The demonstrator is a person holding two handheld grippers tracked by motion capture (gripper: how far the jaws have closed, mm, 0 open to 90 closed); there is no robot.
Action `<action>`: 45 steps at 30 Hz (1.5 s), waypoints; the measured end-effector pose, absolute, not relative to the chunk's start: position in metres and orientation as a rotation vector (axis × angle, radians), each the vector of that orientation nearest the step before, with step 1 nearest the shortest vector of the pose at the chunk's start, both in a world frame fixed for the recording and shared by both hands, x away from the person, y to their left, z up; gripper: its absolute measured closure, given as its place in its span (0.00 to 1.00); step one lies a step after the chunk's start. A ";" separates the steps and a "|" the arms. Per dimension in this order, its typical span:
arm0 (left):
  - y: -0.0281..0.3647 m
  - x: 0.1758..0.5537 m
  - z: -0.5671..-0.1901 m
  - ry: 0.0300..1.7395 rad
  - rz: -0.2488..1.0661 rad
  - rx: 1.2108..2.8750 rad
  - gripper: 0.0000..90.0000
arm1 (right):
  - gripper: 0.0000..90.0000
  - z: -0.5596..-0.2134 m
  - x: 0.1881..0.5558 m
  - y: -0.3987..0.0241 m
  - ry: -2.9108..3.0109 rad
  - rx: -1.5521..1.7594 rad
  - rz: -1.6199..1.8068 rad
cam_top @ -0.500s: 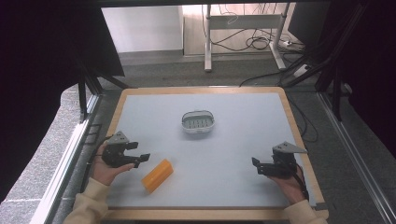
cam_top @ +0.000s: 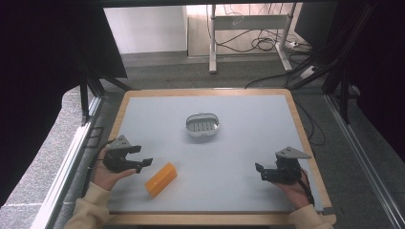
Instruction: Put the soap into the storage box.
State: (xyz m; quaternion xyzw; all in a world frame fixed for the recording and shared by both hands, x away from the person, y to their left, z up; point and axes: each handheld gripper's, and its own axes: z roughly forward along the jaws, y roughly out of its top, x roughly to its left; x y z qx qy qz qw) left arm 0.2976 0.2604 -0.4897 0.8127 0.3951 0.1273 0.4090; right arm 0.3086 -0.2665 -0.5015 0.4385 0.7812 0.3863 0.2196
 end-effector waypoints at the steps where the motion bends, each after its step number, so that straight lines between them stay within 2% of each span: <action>1: 0.261 0.297 -0.489 0.996 0.320 2.047 0.28 | 0.11 -0.501 0.308 -0.267 2.158 1.209 1.074; 5: 0.260 0.297 -0.486 0.992 0.306 2.060 0.32 | 0.12 -0.500 0.304 -0.264 2.159 1.180 1.091; 16: 0.259 0.294 -0.479 0.999 0.302 2.062 0.32 | 0.14 -0.501 0.302 -0.261 2.180 1.162 1.083; 24: 0.254 0.290 -0.465 0.989 0.309 2.081 0.38 | 0.15 -0.502 0.302 -0.262 2.185 1.143 1.076; 32: 0.239 0.290 -0.459 0.949 0.262 2.167 0.38 | 0.15 -0.501 0.300 -0.261 2.190 1.150 1.075; 45: 0.232 0.287 -0.452 1.004 0.226 2.176 0.38 | 0.15 -0.501 0.300 -0.265 2.176 1.156 1.067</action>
